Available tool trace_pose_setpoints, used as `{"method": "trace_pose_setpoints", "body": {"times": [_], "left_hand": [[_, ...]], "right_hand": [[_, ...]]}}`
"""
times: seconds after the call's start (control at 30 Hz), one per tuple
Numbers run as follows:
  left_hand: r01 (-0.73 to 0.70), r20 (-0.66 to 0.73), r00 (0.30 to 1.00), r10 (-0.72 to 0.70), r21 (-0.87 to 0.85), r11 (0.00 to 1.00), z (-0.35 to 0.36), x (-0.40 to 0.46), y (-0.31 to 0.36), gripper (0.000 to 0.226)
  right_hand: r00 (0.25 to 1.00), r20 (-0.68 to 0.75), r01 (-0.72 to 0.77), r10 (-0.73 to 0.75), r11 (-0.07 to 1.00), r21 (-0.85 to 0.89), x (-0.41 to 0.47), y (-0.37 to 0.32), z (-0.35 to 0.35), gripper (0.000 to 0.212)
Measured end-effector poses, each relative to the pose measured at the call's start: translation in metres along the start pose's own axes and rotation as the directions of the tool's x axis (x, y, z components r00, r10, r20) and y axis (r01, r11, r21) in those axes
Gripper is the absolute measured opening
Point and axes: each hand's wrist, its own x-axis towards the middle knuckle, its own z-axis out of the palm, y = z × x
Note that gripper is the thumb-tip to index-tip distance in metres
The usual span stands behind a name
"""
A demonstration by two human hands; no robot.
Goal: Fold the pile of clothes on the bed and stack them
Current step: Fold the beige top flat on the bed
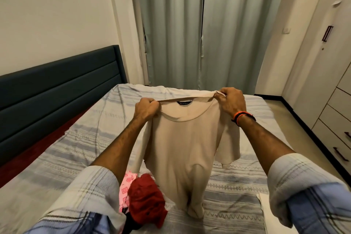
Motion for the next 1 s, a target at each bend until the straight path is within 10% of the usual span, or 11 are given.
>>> {"method": "trace_pose_setpoints", "body": {"times": [0.2,0.57,1.0], "left_hand": [[-0.175,0.266,0.949,0.168,0.001,0.985,-0.009,0.002,0.004,0.040],[-0.467,0.277,0.874,0.399,0.251,0.848,-0.013,0.011,0.029,0.020],[-0.411,-0.172,0.890,0.423,0.102,0.906,0.002,0.006,0.037,0.034]], "right_hand": [[0.992,-0.060,-0.103,0.110,0.988,0.112,0.007,0.008,-0.019,0.020],[0.995,-0.015,-0.094,0.095,0.993,0.071,0.010,0.023,-0.044,0.017],[0.981,-0.017,-0.195,0.194,0.981,-0.016,0.010,0.020,-0.034,0.014]]}}
